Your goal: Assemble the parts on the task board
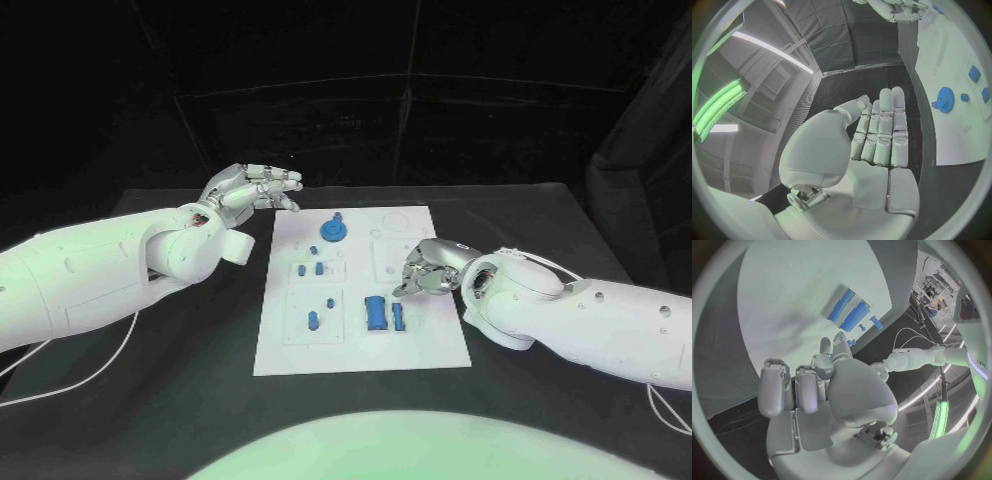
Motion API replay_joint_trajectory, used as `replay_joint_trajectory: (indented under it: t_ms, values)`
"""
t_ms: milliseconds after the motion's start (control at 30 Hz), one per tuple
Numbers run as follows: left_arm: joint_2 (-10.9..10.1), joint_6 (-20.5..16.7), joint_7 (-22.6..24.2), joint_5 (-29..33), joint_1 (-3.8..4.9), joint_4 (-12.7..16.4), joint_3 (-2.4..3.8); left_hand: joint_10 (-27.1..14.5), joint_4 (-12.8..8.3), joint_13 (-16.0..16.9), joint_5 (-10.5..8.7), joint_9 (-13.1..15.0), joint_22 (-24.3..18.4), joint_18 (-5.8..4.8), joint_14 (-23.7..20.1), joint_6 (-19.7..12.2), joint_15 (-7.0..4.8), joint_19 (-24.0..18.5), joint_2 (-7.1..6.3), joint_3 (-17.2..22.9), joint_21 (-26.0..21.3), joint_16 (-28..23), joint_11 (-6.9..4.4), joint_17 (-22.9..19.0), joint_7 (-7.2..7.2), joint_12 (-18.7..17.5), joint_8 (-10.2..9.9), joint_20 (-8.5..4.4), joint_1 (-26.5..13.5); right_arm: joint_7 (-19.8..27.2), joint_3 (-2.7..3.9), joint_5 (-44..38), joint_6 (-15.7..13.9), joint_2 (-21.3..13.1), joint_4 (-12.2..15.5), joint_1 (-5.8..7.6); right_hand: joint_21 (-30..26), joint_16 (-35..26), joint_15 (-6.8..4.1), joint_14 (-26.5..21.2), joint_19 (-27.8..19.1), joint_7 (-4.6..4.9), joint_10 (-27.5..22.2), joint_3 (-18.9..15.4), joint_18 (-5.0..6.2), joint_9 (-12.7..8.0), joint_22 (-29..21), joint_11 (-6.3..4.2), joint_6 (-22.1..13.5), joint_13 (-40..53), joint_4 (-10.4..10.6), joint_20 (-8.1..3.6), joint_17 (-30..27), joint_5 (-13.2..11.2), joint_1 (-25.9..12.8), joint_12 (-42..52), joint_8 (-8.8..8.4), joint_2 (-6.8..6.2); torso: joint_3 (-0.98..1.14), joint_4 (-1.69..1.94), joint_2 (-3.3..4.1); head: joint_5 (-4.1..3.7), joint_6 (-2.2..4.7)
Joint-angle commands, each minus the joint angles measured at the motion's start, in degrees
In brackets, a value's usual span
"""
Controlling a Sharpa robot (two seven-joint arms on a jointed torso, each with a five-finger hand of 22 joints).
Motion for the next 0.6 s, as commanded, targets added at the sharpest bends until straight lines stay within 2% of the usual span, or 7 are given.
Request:
replay_joint_trajectory:
  t_ms: [33, 600]
  values:
    - [0.0, 0.0, 1.0, 0.3, 0.09, 0.1, 0.05, 0.4, -0.3, 0.0, 0.23, -0.1, -0.1, 0.39, 0.5, 0.2, 0.08, 0.4, 0.23, -0.1, -0.1, -0.2, 0.00, -0.1, -0.20, -0.3, 0.2, -0.12, -0.3, -0.7, 0.01, -1.9, 1.5, -0.1, 0.3, 0.02, 0.3, 0.2, -0.29, 4.2, 1.3, -0.11, 1.2, -0.1, -0.56, 0.1, 1.5, -0.64, -0.4, 5.3, -0.2, -0.25, 5.6, -0.2, -0.1, 1.3, 0.23, -0.30, 0.01, -0.04, 0.01, -0.03, -0.18]
    - [-0.1, 0.0, 0.9, 0.3, 0.09, 0.2, 0.05, 0.4, -0.4, 0.0, 0.22, -0.1, -0.1, 0.39, 0.6, 0.2, 0.07, 0.5, 0.19, -0.2, -0.1, -0.2, 0.00, 0.0, -0.17, -0.3, 0.2, -0.14, -0.3, -1.4, -0.01, -3.5, 3.9, 1.0, -0.8, -0.72, 0.5, 0.4, -0.35, 4.2, 1.3, -0.25, 1.4, 0.1, -0.60, 0.2, 1.8, -0.73, -0.5, 5.9, -0.4, -0.29, 5.8, -0.2, 0.1, 2.1, 0.90, -0.20, -0.01, 0.07, 0.06, -0.06, -0.71]
